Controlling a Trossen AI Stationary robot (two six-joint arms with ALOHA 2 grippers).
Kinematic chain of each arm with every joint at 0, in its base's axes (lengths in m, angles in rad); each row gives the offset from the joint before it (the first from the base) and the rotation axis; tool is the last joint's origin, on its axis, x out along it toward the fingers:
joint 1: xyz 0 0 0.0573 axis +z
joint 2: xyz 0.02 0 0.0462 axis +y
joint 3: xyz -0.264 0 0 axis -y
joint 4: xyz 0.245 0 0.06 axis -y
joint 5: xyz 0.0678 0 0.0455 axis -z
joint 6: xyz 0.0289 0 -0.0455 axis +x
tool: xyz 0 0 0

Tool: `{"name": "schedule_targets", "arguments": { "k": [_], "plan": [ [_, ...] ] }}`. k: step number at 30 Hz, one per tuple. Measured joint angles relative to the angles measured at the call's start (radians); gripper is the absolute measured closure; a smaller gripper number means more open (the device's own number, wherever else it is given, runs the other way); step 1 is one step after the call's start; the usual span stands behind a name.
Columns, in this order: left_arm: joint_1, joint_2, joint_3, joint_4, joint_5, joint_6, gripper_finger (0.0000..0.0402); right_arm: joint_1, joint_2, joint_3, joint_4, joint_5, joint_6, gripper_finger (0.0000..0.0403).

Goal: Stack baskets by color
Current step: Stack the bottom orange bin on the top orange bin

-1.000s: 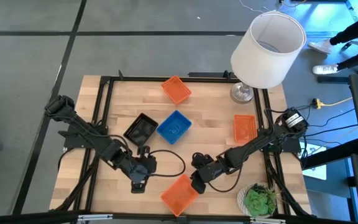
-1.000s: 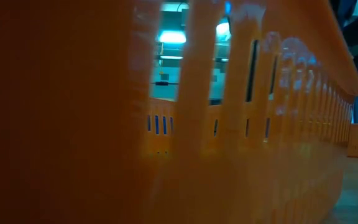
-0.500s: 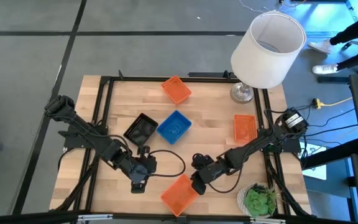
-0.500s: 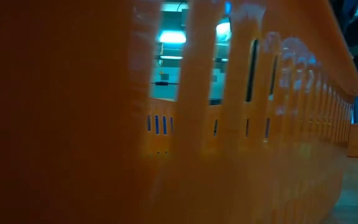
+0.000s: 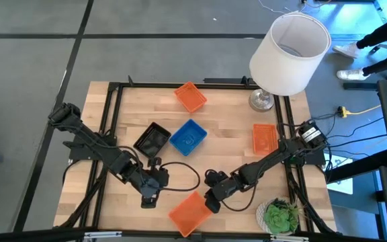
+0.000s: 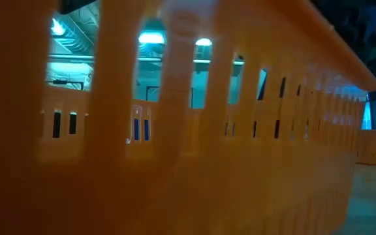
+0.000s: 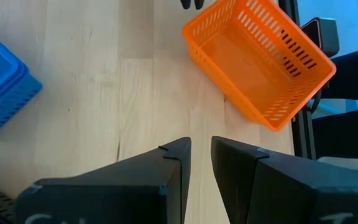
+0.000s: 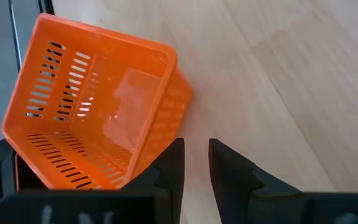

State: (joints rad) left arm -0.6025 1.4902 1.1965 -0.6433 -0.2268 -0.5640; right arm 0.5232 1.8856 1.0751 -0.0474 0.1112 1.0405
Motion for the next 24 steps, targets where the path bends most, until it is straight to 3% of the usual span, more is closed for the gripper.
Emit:
{"name": "schedule_targets", "arguments": {
  "k": [5,13,18,24],
  "plan": [
    [0.000,0.000,0.000,-0.003,0.000,0.000,0.0346,0.000,0.002,0.000,0.008,0.000,-0.008,0.0331],
    [-0.005,0.000,0.000,0.001,0.005,-0.006,0.0346,-0.002,-0.024,0.000,0.006,-0.034,-0.181,0.0331],
    [-0.008,0.000,0.000,0.029,0.008,-0.009,0.0346,0.004,-0.103,0.000,0.004,-0.024,-0.336,0.0331],
    [0.003,0.030,0.000,0.164,-0.020,-0.086,0.0347,0.018,-0.225,0.000,-0.040,0.067,-0.516,0.0331]
  ]
}}
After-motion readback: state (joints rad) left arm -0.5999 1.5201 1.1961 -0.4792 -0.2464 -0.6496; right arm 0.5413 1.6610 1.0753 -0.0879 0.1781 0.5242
